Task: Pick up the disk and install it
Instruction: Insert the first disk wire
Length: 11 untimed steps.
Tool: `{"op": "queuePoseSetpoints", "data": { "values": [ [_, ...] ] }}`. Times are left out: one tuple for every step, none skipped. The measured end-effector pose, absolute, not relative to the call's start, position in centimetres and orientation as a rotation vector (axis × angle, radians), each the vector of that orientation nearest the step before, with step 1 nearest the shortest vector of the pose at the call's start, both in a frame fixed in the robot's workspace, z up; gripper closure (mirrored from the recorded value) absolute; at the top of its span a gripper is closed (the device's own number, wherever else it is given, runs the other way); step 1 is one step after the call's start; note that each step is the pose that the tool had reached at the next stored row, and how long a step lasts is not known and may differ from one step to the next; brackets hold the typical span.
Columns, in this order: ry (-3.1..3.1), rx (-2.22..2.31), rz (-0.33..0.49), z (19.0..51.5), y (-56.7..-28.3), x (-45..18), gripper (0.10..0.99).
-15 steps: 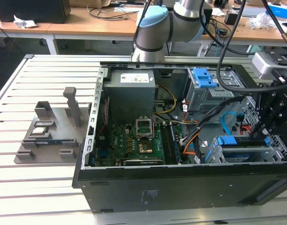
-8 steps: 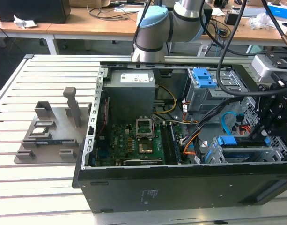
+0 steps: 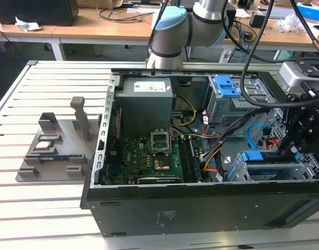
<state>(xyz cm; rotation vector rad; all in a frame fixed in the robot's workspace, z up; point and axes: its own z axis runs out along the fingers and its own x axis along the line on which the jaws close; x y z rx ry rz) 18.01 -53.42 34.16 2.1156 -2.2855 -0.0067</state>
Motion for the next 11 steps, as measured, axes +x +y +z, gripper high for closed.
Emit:
{"op": "queuePoseSetpoints", "data": {
  "values": [
    [-2.286, 2.116, -0.007, 34.6, -53.3, 18.0, 0.835],
    [-2.286, 2.116, -0.007, 35.0, -53.1, 18.0, 0.835],
    [-2.286, 2.116, -0.007, 35.4, -53.0, 18.0, 0.851],
    [-2.286, 2.116, -0.007, 35.6, -53.0, 18.0, 0.918],
    [-2.285, 2.116, -0.006, 36.1, -52.9, 18.0, 0.98],
    [-2.285, 2.115, -0.006, 36.9, -52.7, 18.0, 0.98],
    [-2.285, 2.115, -0.006, 37.2, -52.7, 18.0, 0.98],
    [-2.285, 2.115, -0.006, 37.6, -52.7, 18.0, 0.98],
    [-2.285, 2.115, -0.006, 38.0, -52.7, 18.0, 0.98],
    [-2.285, 2.115, -0.006, 38.4, -52.7, 18.0, 0.98],
    [-2.285, 2.115, -0.006, 38.6, -52.7, 18.0, 0.98]
  ]
}}
